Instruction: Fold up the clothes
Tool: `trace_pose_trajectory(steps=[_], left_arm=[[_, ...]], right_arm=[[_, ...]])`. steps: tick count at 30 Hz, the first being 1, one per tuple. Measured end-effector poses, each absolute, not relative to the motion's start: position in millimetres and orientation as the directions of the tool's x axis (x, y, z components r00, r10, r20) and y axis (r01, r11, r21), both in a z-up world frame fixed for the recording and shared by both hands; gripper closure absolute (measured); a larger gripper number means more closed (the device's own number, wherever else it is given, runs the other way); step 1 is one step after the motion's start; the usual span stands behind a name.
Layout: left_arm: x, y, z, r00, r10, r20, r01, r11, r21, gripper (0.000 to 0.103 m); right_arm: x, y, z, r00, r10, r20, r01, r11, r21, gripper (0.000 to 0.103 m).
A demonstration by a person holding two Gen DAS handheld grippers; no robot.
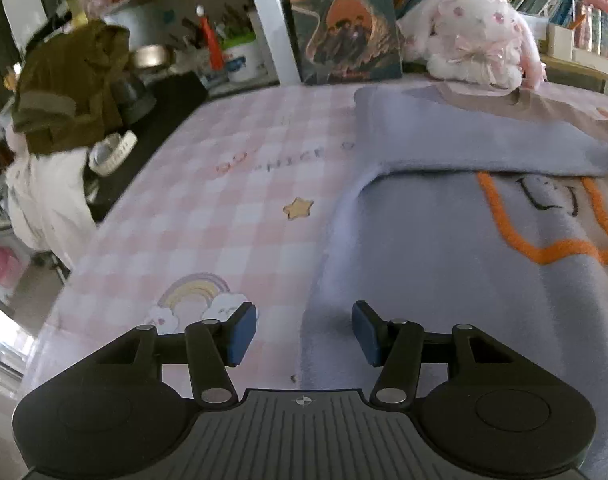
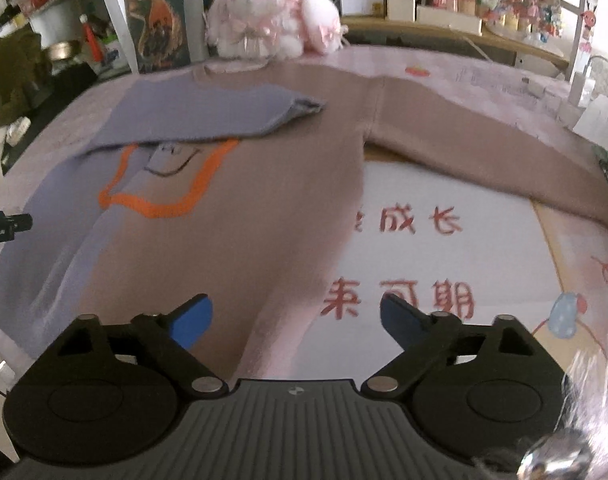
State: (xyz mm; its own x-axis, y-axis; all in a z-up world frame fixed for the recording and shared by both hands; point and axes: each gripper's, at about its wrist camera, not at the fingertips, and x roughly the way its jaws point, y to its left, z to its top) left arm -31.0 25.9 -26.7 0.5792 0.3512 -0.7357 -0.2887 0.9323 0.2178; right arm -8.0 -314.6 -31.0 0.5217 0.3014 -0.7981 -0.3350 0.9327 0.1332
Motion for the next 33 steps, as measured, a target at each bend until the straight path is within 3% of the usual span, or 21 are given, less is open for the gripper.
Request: trace_pose_trajectory(steps=[6,8,9,10,11,12,26,33], left_arm=[[-35,42,-29,0.611,0.270,-0.745,-0.282,0.953,0.114,0.050],[-37,48,-29,0.618,0.225,-0.753,-0.278,0.959,0.059,0.060],[-37,51,-29,0.624,0.188,-0.758,-0.267,0.963,0.019,0.080],[-38,54,-29,0.630,0.144,-0.763,-0.255,0.966,-0.028,0.090],[-38,56,-29,0.635,0.106,-0.765,-0.245,0.967,-0.069,0.097],[-39,55,-28,0.635,0.110,-0.764,-0.248,0.966,-0.067,0.098],[-34,76,-30,0.650,0.102,-0.753,-0.272,0.957,-0.104,0.098],[-40,76,-29,0.660,0.126,-0.740,-0.256,0.964,-0.065,0.089]], right_arm=[[-17,-304,-35,0.504,0.260,-0.824,-0.293,0.949,0.120,0.041],[-19,-301,-34,0.510,0.251,-0.823,-0.286,0.952,0.113,0.054],[-20,-299,-34,0.513,0.250,-0.821,-0.283,0.952,0.113,0.064],[-20,-298,-34,0.516,0.251,-0.819,-0.285,0.952,0.112,0.075],[-20,-297,-34,0.520,0.251,-0.817,-0.282,0.953,0.114,0.081],[-20,-296,-34,0.523,0.251,-0.814,-0.278,0.954,0.115,0.088],[-1,-275,-36,0.568,0.216,-0.795,-0.284,0.957,0.057,0.091],[-6,-274,-38,0.578,0.200,-0.791,-0.264,0.963,0.051,0.090]])
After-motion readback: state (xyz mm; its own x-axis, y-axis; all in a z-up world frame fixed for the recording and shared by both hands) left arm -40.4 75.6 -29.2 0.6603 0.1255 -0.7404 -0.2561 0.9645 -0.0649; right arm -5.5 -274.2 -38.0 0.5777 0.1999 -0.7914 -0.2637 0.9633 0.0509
